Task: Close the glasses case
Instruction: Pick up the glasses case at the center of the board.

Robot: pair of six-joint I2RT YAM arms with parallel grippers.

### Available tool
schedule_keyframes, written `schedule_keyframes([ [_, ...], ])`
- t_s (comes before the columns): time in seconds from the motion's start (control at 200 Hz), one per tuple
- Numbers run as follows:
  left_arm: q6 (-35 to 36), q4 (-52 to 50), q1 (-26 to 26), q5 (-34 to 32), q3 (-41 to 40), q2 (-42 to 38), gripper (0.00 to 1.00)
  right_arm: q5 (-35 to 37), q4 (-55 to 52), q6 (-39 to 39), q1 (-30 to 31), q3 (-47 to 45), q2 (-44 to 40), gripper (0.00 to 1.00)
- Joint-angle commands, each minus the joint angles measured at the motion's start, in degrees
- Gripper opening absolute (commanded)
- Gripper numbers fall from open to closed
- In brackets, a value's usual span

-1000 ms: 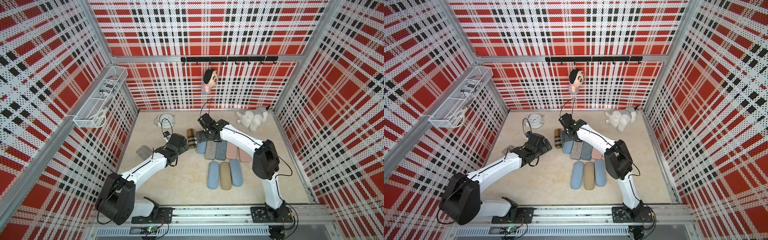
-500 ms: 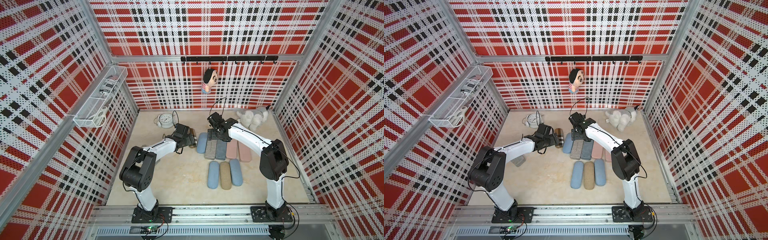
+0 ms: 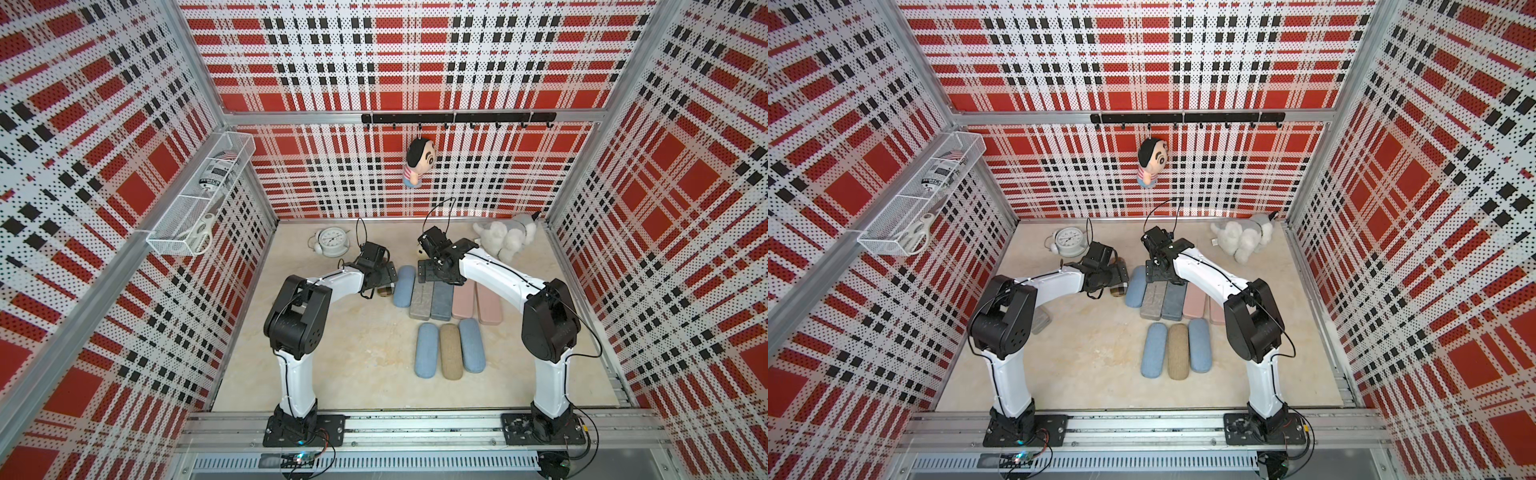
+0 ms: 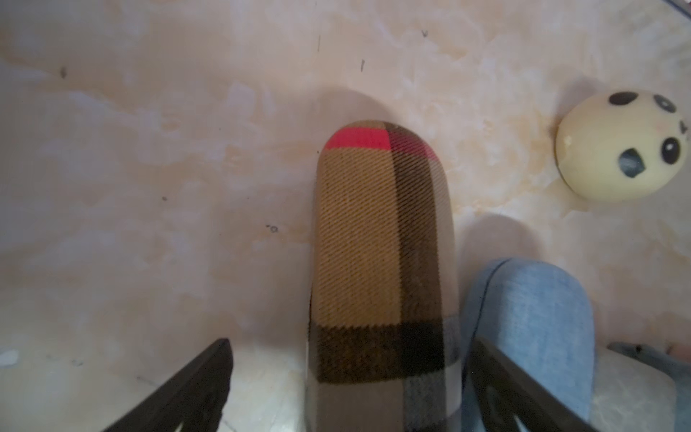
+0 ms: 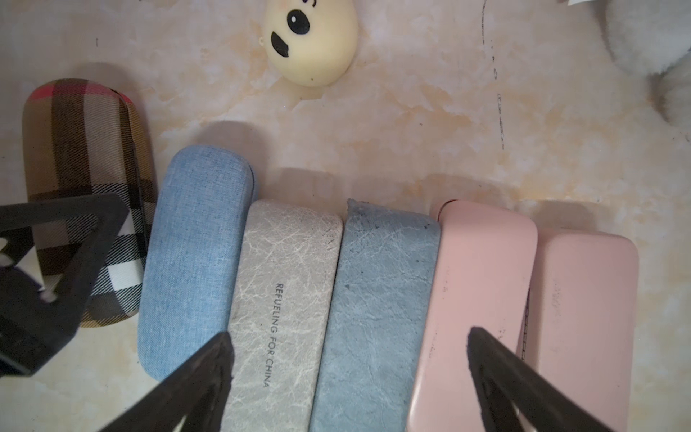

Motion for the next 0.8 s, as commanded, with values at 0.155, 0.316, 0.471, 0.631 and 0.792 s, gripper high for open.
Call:
schedule_keyframes([
  [0.155,0.86,-1.33,-0.66,-0.94,3.71,3.45,0.84,0.05,1.42,-1.57,-0.61,0.81,-0.77,1.00],
  [0.316,0.58,-0.98,-0.53,-0.55,3.64,4.85,0.74,0.17,1.36,-1.12,-0.66,-0.61,-2.06,1.00],
  [0.471,0.44,-0.63,-0.33,-0.91,2.82,4.73,0.67,0.03,1.86,-0.47,-0.66,-2.26,-3.39,1.00],
  [0.631,0.36,-0.29,0.10,-1.26,1.52,3.77,0.53,-0.50,1.74,-0.32,-0.65,-2.43,-3.79,1.00],
  [0.792,0.27,-0.10,0.40,-1.68,0.38,2.00,0.41,-0.79,1.99,-0.26,-0.57,-2.82,-4.67,1.00],
])
